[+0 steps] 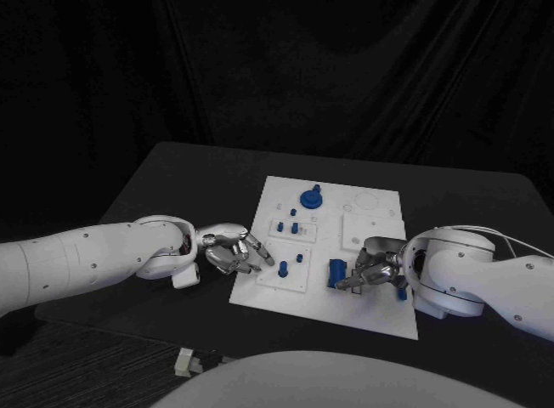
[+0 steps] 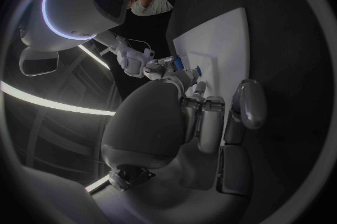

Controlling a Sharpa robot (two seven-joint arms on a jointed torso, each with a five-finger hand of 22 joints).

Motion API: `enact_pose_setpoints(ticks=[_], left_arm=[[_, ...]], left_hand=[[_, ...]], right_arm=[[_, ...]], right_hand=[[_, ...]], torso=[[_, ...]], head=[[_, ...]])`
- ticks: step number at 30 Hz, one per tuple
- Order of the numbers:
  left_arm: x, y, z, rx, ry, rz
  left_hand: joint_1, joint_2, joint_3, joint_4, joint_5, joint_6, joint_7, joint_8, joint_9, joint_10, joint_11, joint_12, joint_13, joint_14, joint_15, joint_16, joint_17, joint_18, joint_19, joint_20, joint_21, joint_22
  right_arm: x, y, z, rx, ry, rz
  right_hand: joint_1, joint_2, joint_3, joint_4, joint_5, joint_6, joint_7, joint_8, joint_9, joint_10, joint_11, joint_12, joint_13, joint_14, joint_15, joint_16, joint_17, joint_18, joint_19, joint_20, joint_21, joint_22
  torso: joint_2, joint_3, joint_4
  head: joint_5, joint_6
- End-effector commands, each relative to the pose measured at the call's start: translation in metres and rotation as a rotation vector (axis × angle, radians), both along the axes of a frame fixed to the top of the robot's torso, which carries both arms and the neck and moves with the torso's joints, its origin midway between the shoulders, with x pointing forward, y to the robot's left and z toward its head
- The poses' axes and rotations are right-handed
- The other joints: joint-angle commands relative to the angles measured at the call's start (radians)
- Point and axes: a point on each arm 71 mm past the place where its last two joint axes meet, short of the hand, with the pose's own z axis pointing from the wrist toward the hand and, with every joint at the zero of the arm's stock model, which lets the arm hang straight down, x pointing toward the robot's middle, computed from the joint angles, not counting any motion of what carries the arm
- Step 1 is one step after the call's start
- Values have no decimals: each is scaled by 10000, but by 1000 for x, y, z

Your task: Assemble the parts on the task board

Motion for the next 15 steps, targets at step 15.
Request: enact_pose_setpoints(ticks=[15], left_arm=[[-1, -2, 0, -130, 133, -118]], left_hand=[[-119, 0, 68, 2, 41, 53, 34, 62, 14, -11, 68, -30, 1831, 1038, 63, 26, 2628, 150, -74, 29, -44, 1605]], right_arm=[[0, 1, -6, -5, 32, 76]], right_hand=[[353, 121, -2, -241, -647, 38, -257, 1181, 1380, 1045, -99, 25, 2628, 1033, -90, -19, 2524, 31, 381, -84, -20, 2070]], torso=[[1, 1, -5]], head=[[24, 2]])
